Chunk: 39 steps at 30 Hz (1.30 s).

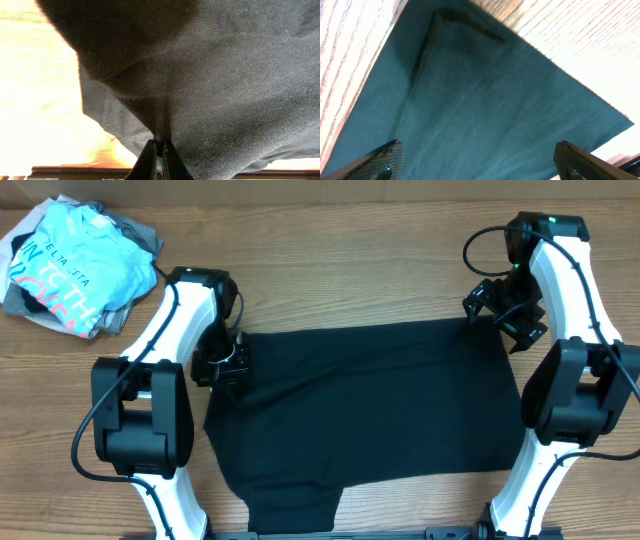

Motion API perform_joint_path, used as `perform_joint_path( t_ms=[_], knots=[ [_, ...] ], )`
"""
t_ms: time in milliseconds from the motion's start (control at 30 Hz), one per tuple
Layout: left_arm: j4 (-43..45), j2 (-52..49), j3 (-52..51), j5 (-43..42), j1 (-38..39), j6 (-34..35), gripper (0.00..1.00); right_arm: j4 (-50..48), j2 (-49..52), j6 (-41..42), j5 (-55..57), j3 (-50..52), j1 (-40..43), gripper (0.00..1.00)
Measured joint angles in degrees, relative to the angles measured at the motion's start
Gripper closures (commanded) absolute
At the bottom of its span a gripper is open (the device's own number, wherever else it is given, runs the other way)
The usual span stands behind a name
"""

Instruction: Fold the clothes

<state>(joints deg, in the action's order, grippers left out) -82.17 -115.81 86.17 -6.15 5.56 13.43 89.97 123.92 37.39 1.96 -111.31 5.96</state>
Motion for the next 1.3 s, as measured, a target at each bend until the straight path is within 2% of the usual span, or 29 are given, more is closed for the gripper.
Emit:
perform_joint_path(
  t_ms=[67,167,267,400,467,533,600,633,700,900,1100,1200,1300],
  knots=[
    [-0.9,0.0,0.0,0.4,-0.9,0.0,0.96,-0.1,0.0,-0.6,0.0,0.0,0.0,0.0],
    [-2.6,0.0,0.0,1.6,-2.6,0.1,0.8,-0.5,0.0,-1.4,0.0,0.0,0.0,0.0],
    [-3.8,0.0,0.1,3.2,-4.4,0.3,0.72,-1.9,0.0,-3.0,-0.6,0.0,0.0,0.0],
    [-3.7,0.0,0.1,4.3,-6.1,1.7,0.72,-4.6,0.0,-5.6,-3.2,0.0,0.0,0.01],
    [-2.8,0.0,0.1,4.2,-6.4,2.1,0.72,-6.0,0.0,-6.4,-4.7,0.0,-0.1,0.08],
    [-1.6,0.0,0.1,3.3,-6.4,2.6,0.71,-7.5,0.0,-7.4,-6.2,0.0,-0.1,0.22],
    [0.3,0.0,0.1,1.4,-6.4,2.8,0.76,-9.2,0.0,-8.9,-7.9,0.0,-0.4,0.34],
    [1.2,0.0,0.1,0.1,-6.4,2.8,0.81,-9.9,0.0,-9.5,-8.3,0.0,-0.6,0.4],
    [2.9,0.0,0.1,-3.1,-6.4,2.3,0.96,-11.1,0.0,-10.7,-9.2,0.0,-1.6,0.48],
    [7.0,0.0,0.2,-10.8,-5.3,1.0,0.96,-14.7,0.2,-11.9,-9.4,0.0,-6.1,0.68],
    [11.0,0.0,0.2,-13.0,-1.0,1.2,0.96,-16.1,3.7,-12.0,-9.4,0.0,-9.4,0.71],
    [14.3,0.0,0.2,-13.5,0.5,1.5,0.96,-16.0,7.0,-12.0,-9.4,0.0,-9.8,0.78],
    [15.5,0.0,0.2,-13.8,1.2,2.1,0.96,-15.9,9.1,-12.0,-9.2,0.1,-9.8,0.78]
  ],
)
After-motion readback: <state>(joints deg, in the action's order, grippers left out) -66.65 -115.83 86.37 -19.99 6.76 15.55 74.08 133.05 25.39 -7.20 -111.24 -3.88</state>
